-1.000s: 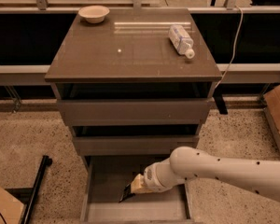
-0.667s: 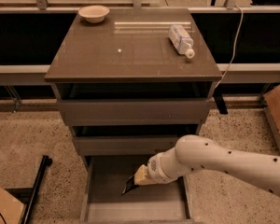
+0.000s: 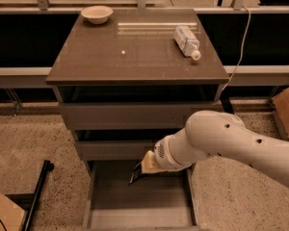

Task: Pick rxbar chocolate from bottom drawer and place on counter

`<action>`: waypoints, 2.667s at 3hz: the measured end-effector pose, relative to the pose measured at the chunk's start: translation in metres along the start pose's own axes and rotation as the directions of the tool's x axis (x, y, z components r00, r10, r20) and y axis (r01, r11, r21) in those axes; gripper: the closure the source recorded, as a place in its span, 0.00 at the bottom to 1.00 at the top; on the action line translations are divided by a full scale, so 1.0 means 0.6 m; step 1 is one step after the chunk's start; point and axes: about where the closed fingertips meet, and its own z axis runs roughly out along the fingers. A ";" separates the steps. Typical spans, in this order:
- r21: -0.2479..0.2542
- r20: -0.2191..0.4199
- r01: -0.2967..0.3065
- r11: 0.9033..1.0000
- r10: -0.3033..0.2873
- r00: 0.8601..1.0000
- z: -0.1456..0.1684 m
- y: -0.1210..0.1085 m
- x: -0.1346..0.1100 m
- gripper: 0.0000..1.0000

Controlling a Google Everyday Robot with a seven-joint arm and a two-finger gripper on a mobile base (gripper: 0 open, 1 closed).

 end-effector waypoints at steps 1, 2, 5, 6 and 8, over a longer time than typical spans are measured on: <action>0.000 0.000 0.000 1.000 0.000 1.000 0.000 0.000 0.000 1.00; 0.007 0.018 -0.012 1.000 0.011 1.000 -0.013 -0.016 -0.023 1.00; 0.006 0.160 0.198 0.980 -0.196 0.967 -0.216 0.042 -0.225 1.00; 0.008 0.166 0.297 0.955 -0.294 0.941 -0.256 0.095 -0.294 1.00; -0.042 0.172 0.382 0.923 -0.370 0.913 -0.298 0.165 -0.430 1.00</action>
Offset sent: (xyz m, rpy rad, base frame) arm 0.0258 -0.0206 0.0077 0.0061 -0.0122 -0.0510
